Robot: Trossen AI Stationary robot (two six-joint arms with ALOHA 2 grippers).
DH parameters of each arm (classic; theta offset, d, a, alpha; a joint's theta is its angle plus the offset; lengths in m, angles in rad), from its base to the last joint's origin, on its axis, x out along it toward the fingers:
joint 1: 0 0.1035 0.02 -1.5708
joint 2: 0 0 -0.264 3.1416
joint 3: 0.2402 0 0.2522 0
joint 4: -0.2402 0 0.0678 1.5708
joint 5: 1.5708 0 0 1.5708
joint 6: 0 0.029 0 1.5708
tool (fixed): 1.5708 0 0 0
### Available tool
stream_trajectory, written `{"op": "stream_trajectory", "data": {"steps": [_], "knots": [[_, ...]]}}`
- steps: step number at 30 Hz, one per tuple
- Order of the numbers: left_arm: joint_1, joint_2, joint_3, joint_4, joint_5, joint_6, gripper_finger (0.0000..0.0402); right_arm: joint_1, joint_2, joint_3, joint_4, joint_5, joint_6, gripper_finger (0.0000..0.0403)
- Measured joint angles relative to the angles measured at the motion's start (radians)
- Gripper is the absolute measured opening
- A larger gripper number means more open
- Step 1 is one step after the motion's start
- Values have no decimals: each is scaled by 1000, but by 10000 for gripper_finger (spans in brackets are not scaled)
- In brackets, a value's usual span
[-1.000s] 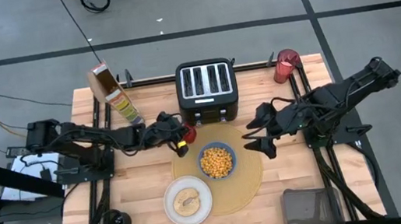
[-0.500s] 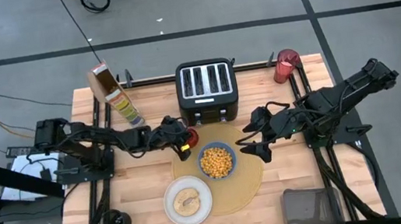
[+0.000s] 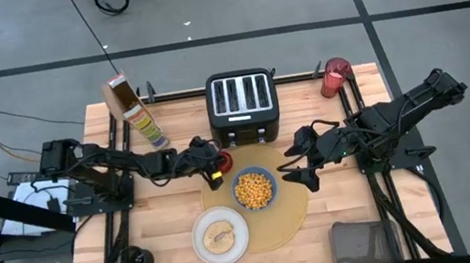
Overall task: Arrange a breakfast setting
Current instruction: Put the apple on the placemat to the top left of the bowl
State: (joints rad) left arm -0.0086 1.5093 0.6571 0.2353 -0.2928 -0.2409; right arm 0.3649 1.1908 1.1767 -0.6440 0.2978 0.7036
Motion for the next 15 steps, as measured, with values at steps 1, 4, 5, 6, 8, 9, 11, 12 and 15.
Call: {"op": "stream_trajectory", "data": {"steps": [1, 4, 5, 6, 8, 9, 11, 12, 15], "knots": [[0, 0, 0, 0, 0, 11, 81, 0, 0, 0, 0, -4, 0, 391], [0, -7, 0, -7, 1, 17, 97, 0, 0, 0, 0, -5, 0, 391], [0, -7, 0, -6, 1, 18, 100, 0, 0, 0, 0, -8, 0, 391], [0, -7, 0, -6, 1, 20, 103, 0, 0, 0, 0, -12, 0, 391], [0, -8, 0, -6, 1, 28, 106, 0, 0, 0, 0, -20, 0, 391], [0, -12, 0, -11, 0, 28, 107, 0, 0, 0, 0, -23, -3, 391], [0, -13, 0, -15, 1, 28, 107, 0, 0, 0, 0, -28, -8, 391], [0, -13, 0, -17, 1, 27, 107, 0, 0, 0, 0, -30, -14, 391], [0, -21, 0, -23, 1, 24, 108, 0, 0, 0, 0, -31, -27, 391]]}}
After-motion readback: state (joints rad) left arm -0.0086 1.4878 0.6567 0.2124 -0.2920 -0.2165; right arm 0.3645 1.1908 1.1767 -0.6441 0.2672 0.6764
